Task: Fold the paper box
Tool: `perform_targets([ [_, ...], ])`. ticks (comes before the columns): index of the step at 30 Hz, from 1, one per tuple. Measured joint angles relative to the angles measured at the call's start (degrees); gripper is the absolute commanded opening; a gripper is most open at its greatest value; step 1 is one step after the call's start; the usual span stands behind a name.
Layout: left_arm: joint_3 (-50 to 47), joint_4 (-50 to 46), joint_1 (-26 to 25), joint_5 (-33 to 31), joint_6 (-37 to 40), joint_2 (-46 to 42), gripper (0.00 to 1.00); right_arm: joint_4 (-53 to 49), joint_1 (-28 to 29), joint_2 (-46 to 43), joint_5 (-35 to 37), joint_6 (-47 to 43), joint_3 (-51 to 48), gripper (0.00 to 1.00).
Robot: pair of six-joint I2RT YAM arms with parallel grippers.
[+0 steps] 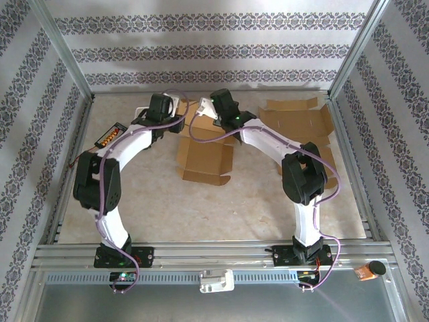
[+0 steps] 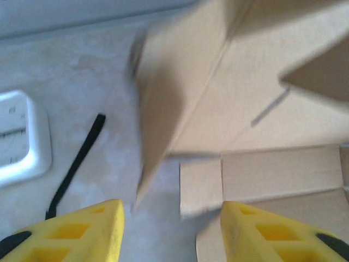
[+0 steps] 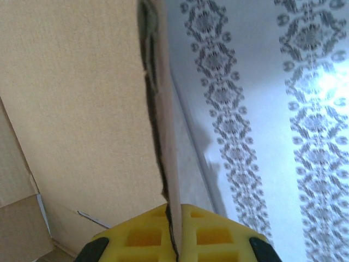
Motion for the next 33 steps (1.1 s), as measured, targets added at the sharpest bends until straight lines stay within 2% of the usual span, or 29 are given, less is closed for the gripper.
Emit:
perform_targets([
  [3,-6.91,2.34,-0.02,1.84,-1.36,-6.38,0.55,-0.98,0.57,-0.09,4.81,1.77,-1.27,0.00],
  [7,-12.66,9.22,-0.02,9.68,0.48,-10.62,0.58,-2.08,0.59,-1.53,6.21,3.34,-4.17,0.00],
  [10,-13.14,15.23,-0.02,15.74,4.37,-8.92,0.58,-2.69,0.59,-2.69,5.68,4.24,-5.49,0.00],
  [14,-12.76,24.24,-0.04,23.23,11.47,-2.99,0.64,-2.95,0.59,-4.09,4.81,5.27,-6.60,0.00],
  [17,-12.92,30.75,-0.04,26.25,14.27,1.09,0.66,-2.86,0.59,-4.72,4.37,5.53,-7.34,0.00],
  [23,-12.92,39.17,-0.04,27.89,17.20,4.59,0.68,-2.93,0.59,-5.40,4.04,5.70,-8.57,0.00],
  [29,-12.92,43.01,-0.33,27.82,20.33,4.61,0.69,-2.93,0.59,-5.88,3.08,5.79,-8.83,0.00],
  [33,-12.90,43.04,-0.98,27.43,22.67,4.61,0.63,-2.95,0.59,-6.23,2.62,6.21,-8.83,0.00],
])
